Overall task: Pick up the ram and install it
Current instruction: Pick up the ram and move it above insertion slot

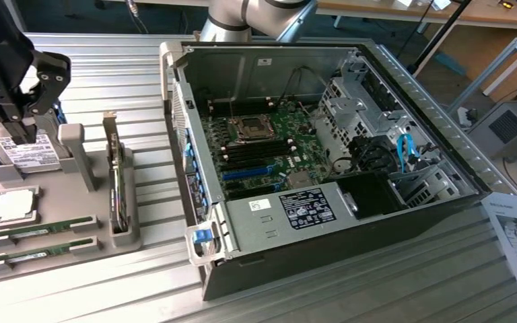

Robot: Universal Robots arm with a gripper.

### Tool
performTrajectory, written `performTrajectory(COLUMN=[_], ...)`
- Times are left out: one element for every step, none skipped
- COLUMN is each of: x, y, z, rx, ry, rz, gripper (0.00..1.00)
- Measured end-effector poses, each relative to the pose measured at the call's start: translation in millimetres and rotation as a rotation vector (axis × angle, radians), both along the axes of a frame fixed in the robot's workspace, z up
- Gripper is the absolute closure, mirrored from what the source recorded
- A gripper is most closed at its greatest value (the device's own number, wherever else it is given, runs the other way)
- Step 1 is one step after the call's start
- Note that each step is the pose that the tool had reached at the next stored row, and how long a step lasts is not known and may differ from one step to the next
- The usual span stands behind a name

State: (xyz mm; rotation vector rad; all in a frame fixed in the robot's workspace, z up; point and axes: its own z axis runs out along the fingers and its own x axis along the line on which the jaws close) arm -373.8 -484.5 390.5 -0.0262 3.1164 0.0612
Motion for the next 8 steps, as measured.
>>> performTrajectory(x=[0.0, 0.0, 0.0, 0.0, 0.0, 0.0, 0.0, 0.0], y=[0.0, 0.0, 0.0, 0.0, 0.0, 0.0, 0.0, 0.0], z=[0.0, -0.1, -0.1, -0.1, -0.1, -0.1, -0.1, -0.1], rx=[0.0000, 0.0000, 0.0000, 0.0000, 0.0000, 0.0000, 0.0000, 0.0000], ry=[0.0000, 0.0000, 0.0000, 0.0000, 0.0000, 0.0000, 0.0000, 0.0000], rz=[0.013, 0.032, 0.043, 0.055, 0.066, 0.077, 0.087, 0.099], gripper=[0.89, 0.89, 0.89, 0.89, 0.89, 0.89, 0.89, 0.89])
